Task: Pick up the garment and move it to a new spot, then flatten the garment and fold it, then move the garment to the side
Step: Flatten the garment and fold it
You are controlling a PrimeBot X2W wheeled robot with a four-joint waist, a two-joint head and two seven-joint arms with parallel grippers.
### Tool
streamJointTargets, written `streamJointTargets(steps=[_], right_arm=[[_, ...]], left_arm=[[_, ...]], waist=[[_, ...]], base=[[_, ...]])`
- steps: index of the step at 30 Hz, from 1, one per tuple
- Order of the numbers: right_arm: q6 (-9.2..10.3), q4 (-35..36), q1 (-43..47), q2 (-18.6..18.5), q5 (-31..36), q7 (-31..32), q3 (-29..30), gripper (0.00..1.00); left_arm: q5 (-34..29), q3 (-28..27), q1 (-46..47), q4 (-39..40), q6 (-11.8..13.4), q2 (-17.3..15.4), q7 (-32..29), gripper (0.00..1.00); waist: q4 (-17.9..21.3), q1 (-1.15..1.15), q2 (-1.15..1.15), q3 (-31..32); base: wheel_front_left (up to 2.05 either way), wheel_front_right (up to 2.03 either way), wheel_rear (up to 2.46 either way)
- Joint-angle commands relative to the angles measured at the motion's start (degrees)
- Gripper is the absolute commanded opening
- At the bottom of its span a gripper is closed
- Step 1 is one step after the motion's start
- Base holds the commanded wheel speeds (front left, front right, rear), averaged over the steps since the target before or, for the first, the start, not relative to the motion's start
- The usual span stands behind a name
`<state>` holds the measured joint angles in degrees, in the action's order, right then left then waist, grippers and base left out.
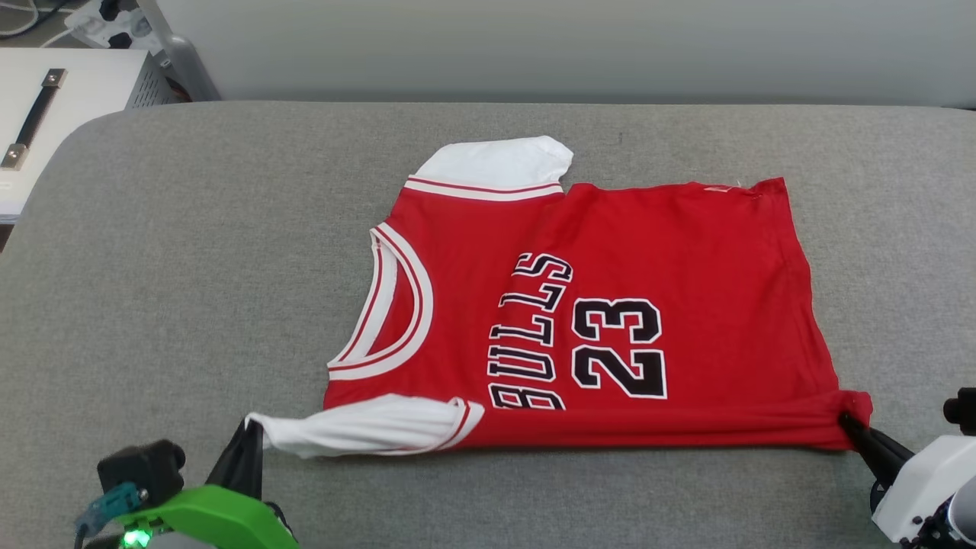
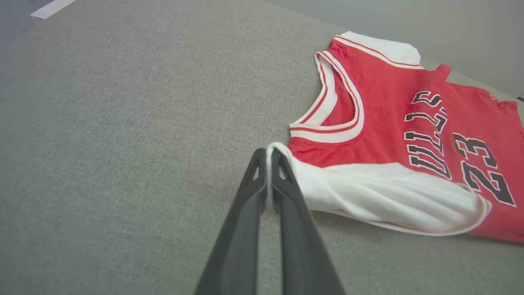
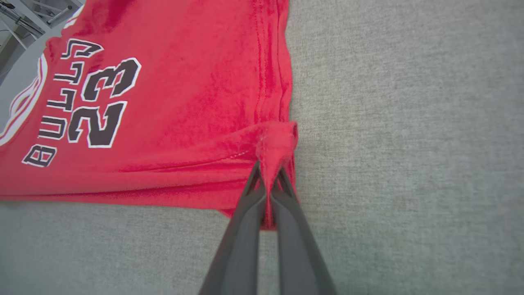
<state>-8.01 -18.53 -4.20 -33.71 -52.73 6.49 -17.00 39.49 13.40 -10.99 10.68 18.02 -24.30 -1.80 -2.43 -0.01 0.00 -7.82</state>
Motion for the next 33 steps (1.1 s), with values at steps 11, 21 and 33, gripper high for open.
streamJointTargets(steps=[11, 21, 33], right_arm=[[0.53, 6.6, -6.5, 6.5, 15.3, 7.0, 10.0, 0.00], [0.53, 7.4, -10.1, 9.4, 18.6, 10.0, 10.7, 0.00], [0.53, 2.3, -11.3, 10.1, 16.7, 8.3, 7.3, 1.00]], left_arm=[[-2.9, 2.9, 19.2, -10.1, -4.6, 1.5, 1.9, 0.00], [-2.7, 5.3, 26.6, -20.5, -8.0, 4.4, 3.2, 0.00], [-0.3, 7.3, 29.1, -28.5, -11.5, 6.8, 2.2, 0.72]], waist=[[1.1, 0.01, 0.00, -6.7], [1.4, 0.01, 0.00, -11.2], [0.6, 0.01, 0.00, -11.1]], base=[[0.00, 0.00, 0.00], [0.00, 0.00, 0.00], [0.00, 0.00, 0.00]])
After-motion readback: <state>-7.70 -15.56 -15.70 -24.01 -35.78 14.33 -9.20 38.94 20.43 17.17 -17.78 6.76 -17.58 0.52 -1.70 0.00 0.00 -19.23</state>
